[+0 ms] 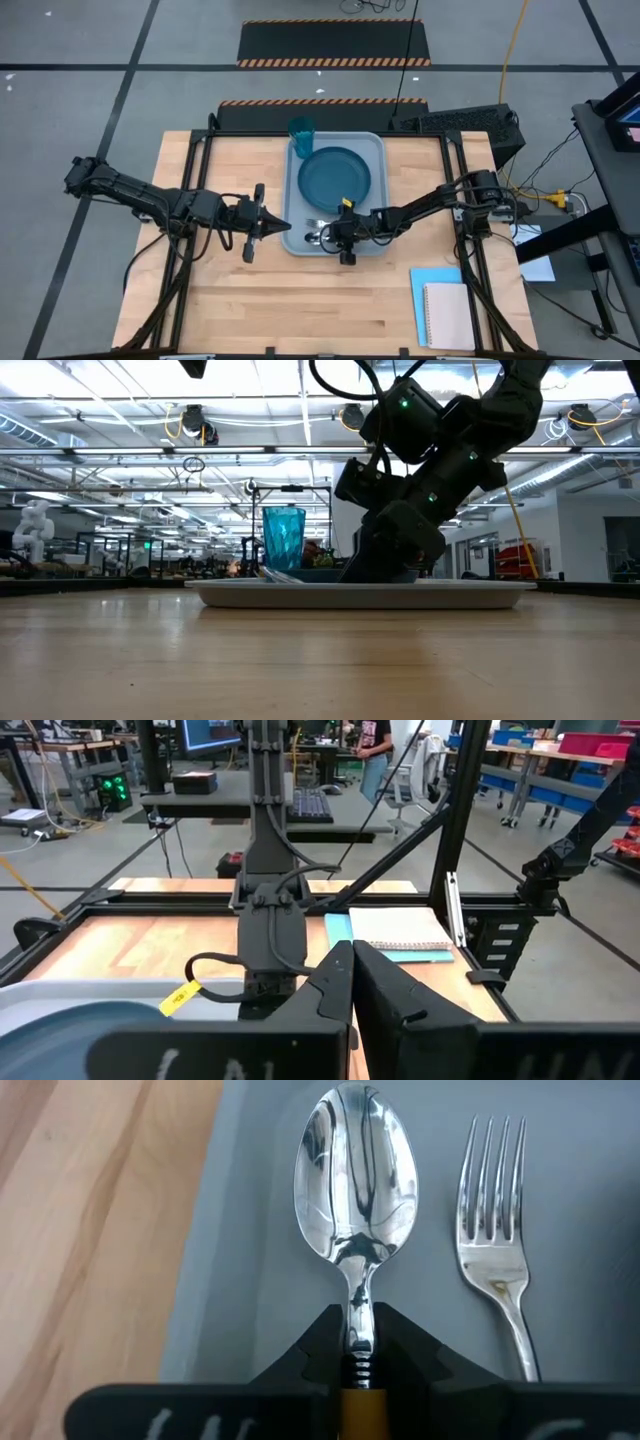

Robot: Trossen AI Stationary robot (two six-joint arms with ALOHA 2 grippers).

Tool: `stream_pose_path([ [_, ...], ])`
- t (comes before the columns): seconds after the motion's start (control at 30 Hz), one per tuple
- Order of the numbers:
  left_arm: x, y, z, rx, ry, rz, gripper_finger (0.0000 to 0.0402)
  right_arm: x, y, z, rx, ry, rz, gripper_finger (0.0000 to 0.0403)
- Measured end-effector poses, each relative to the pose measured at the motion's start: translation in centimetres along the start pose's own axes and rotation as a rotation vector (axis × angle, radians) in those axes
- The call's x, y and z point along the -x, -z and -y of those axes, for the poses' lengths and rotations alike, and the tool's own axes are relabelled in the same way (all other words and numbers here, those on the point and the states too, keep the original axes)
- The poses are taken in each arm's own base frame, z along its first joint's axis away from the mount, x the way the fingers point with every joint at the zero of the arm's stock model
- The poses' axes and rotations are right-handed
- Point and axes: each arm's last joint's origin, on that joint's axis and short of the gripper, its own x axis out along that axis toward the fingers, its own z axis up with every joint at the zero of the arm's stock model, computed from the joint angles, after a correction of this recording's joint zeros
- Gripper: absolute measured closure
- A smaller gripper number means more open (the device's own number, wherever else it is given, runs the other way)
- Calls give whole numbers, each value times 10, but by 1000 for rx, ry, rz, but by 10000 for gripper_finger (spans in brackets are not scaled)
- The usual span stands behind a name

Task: Pick and place plate/cup/fork/spoon on tray
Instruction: Put the orange spoon on the gray serving tray to the left of the orange fork

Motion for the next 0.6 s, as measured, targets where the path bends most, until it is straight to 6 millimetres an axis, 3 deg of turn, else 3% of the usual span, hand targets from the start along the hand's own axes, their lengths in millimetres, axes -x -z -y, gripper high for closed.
stream_pose_path([
  [0.6,0,0,0,0,0,-1,392,0,0,1,7,2,-4,368],
])
